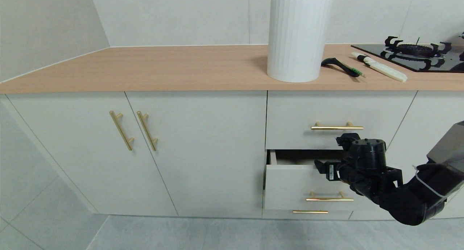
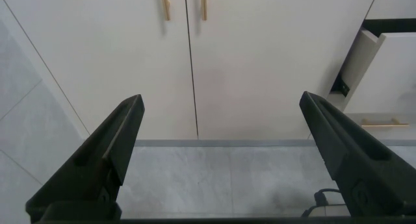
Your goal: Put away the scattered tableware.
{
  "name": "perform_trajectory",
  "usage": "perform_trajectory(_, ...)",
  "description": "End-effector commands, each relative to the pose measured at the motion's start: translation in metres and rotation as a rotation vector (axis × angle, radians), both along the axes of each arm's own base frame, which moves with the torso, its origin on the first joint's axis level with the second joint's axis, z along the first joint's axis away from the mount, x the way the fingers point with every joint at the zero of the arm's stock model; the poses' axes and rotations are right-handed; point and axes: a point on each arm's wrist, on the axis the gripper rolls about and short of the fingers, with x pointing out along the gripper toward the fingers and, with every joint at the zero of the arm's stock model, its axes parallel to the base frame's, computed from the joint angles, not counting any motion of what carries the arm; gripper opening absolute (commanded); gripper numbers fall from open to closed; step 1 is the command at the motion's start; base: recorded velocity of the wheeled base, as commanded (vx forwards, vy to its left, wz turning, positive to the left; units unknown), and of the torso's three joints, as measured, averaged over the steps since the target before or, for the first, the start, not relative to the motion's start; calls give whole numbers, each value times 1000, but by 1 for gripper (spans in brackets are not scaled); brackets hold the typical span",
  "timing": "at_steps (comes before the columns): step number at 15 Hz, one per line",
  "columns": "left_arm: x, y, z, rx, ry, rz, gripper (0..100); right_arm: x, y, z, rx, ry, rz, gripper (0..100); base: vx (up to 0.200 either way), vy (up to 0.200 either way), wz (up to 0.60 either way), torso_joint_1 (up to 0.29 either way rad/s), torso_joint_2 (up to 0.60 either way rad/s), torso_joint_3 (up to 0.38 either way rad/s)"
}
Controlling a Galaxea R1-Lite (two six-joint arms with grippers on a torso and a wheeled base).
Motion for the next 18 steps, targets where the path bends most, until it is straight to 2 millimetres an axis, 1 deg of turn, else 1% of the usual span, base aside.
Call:
perform_trajectory(1,0,0,0,0,0,0,100,-3,-2,7,1,-6,0,100,0,0,0,0,0,0)
perform_trajectory(3,0,0,0,0,0,0,100,-8,-3,12,-9,28,2,100,0,0,0,0,0,0)
perform_trajectory(7,0,0,0,0,0,0,100,-14,-5,14,-25,79,6,100,0,0,0,0,0,0)
perform_trajectory(12,0,0,0,0,-1,0,100,-35,-9,36,-35,165,45,100,0,0,0,0,0,0)
perform_trajectory(15,0,0,0,0,0,0,100,-58,-7,55,-53,241,107,100,0,0,0,0,0,0)
perform_trajectory(18,0,0,0,0,0,0,100,-76,-6,62,-115,331,157,100,0,0,0,0,0,0)
